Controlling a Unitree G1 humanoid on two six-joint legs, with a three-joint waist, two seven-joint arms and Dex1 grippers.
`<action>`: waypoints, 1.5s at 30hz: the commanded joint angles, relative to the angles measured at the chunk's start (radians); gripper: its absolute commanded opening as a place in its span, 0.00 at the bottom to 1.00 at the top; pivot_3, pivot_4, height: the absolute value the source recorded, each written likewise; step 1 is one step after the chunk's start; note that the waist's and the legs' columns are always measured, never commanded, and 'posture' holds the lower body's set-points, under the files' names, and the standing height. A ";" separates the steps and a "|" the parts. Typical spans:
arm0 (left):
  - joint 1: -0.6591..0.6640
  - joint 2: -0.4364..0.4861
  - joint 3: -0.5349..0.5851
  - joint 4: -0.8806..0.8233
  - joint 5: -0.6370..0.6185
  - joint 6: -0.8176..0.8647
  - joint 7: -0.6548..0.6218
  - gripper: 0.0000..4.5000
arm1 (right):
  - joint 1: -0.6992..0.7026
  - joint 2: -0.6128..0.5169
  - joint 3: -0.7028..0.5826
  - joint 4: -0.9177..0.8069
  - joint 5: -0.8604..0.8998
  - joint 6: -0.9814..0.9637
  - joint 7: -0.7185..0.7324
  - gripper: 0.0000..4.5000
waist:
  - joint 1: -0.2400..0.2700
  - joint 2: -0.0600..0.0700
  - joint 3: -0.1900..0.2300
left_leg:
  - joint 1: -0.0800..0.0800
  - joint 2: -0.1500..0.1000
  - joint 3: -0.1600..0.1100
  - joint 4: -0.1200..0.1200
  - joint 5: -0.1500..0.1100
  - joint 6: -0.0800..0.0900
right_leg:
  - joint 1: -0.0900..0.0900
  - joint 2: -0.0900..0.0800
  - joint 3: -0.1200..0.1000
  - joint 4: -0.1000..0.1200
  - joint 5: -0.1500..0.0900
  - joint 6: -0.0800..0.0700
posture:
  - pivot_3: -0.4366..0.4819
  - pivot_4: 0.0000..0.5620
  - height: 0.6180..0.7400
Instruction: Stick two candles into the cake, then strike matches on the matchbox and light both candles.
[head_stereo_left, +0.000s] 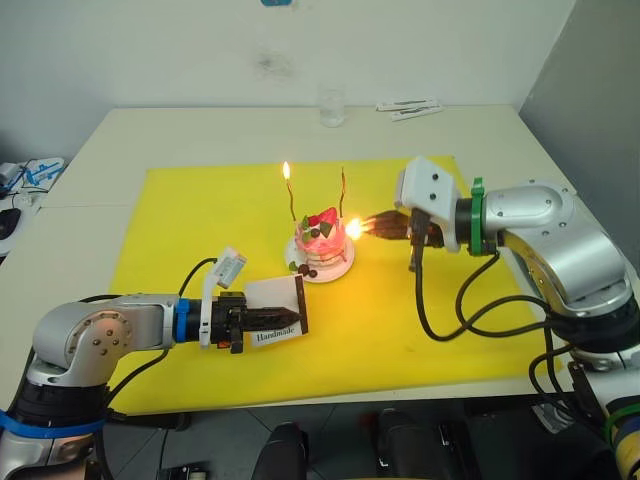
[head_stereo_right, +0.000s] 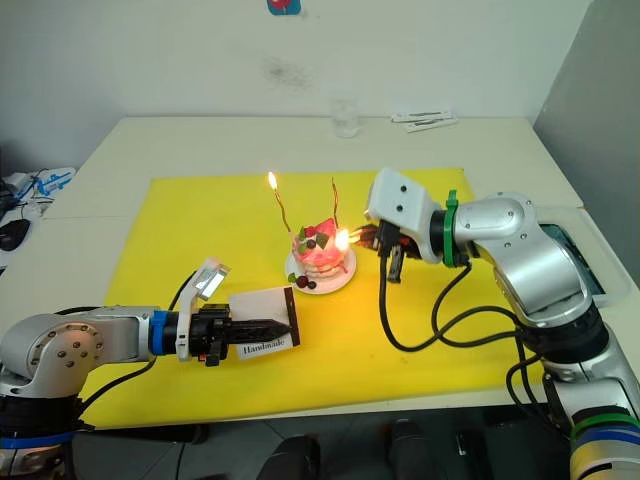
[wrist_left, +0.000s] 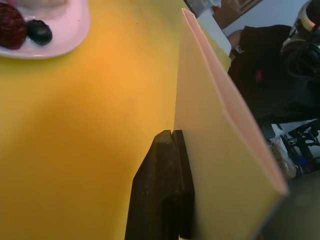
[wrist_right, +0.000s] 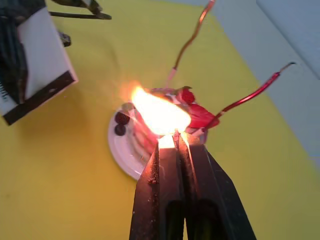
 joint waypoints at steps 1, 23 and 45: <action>-0.018 -0.005 -0.002 -0.017 0.003 -0.027 -0.016 0.00 | -0.055 0.026 0.001 0.071 -0.052 -0.077 -0.047 0.01 | 0.000 0.000 0.000 | 0.000 0.000 0.000 0.000 0.000 0.000 | 0.000 0.000 0.000 0.000 0.000 0.000 | 0.48 0.27 1.00; -0.029 -0.018 -0.013 -0.006 0.000 -0.039 -0.019 0.00 | -0.156 0.123 0.020 0.242 -0.141 -0.235 -0.054 0.01 | -0.004 0.000 0.000 | 0.000 0.000 0.000 0.000 0.000 0.000 | 0.000 0.000 0.000 0.000 0.000 0.000 | 0.48 0.27 1.00; -0.041 -0.014 -0.011 0.009 0.002 -0.036 -0.030 0.00 | -0.133 0.103 0.028 0.212 -0.158 -0.261 -0.023 0.01 | -0.004 0.000 0.000 | 0.000 0.000 0.000 0.000 0.000 0.000 | 0.000 0.000 0.000 0.001 0.000 0.000 | 0.48 0.27 1.00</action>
